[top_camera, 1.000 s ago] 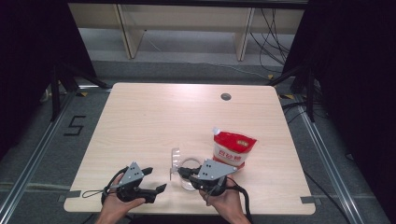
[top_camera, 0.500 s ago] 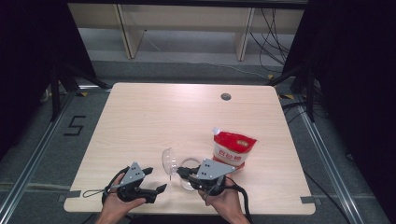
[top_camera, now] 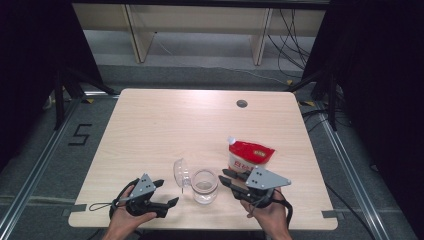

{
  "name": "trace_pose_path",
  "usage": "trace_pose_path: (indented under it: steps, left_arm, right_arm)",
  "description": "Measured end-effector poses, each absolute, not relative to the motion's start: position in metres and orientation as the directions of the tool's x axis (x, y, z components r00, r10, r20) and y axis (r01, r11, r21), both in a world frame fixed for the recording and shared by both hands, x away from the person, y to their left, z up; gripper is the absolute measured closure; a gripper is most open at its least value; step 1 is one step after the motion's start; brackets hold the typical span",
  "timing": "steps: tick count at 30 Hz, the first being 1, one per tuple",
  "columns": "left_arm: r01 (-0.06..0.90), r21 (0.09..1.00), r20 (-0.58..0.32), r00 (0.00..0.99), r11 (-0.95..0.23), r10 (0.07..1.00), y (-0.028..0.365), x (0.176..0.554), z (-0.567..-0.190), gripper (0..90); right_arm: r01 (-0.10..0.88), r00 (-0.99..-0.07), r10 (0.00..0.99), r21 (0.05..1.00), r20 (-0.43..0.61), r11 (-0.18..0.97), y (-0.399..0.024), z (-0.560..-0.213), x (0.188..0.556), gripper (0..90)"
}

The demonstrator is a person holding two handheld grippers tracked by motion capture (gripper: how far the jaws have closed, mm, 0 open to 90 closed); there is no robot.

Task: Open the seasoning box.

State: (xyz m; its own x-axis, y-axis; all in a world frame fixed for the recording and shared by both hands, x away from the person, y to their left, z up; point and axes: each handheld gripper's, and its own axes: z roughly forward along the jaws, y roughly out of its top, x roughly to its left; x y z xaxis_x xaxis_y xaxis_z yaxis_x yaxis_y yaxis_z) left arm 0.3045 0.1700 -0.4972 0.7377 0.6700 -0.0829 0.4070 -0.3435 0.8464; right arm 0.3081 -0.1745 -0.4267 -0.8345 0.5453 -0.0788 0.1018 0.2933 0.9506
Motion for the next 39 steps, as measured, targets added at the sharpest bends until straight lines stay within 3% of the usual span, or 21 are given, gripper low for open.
trace_pose_path:
  steps: [7, 8, 21, 25, 33, 39]
  left_arm:
    - [0.42, 0.843, -0.094, 0.731, -0.337, 0.675, 0.168, 0.304, -0.498, 19.6]
    - [0.417, 0.841, -0.085, 0.731, -0.345, 0.677, 0.168, 0.304, -0.497, 19.6]
    - [0.408, 0.845, -0.088, 0.743, -0.345, 0.664, 0.167, 0.304, -0.495, 19.3]
    - [0.416, 0.848, -0.101, 0.734, -0.328, 0.671, 0.167, 0.302, -0.495, 17.4]
    - [0.418, 0.849, -0.102, 0.731, -0.324, 0.675, 0.174, 0.299, -0.493, 15.9]
    - [0.437, 0.84, -0.12, 0.728, -0.322, 0.675, 0.172, 0.296, -0.495, 16.1]
  right_arm:
    - [0.103, -0.791, 0.605, 0.956, -0.087, 0.273, -0.201, -0.428, 0.304, 65.3]
    - [0.155, -0.787, 0.616, 0.954, -0.039, 0.258, -0.203, -0.43, 0.3, 63.9]
    - [0.224, -0.735, 0.678, 0.954, 0.032, 0.198, -0.236, -0.447, 0.287, 47.3]
    - [0.191, -0.726, 0.688, 0.961, -0.001, 0.202, -0.244, -0.451, 0.288, 45.7]
    - [0.283, -0.66, 0.748, 0.945, 0.067, 0.165, -0.26, -0.461, 0.286, 37.1]
    - [0.266, -0.647, 0.761, 0.947, 0.038, 0.179, -0.265, -0.466, 0.29, 32.9]
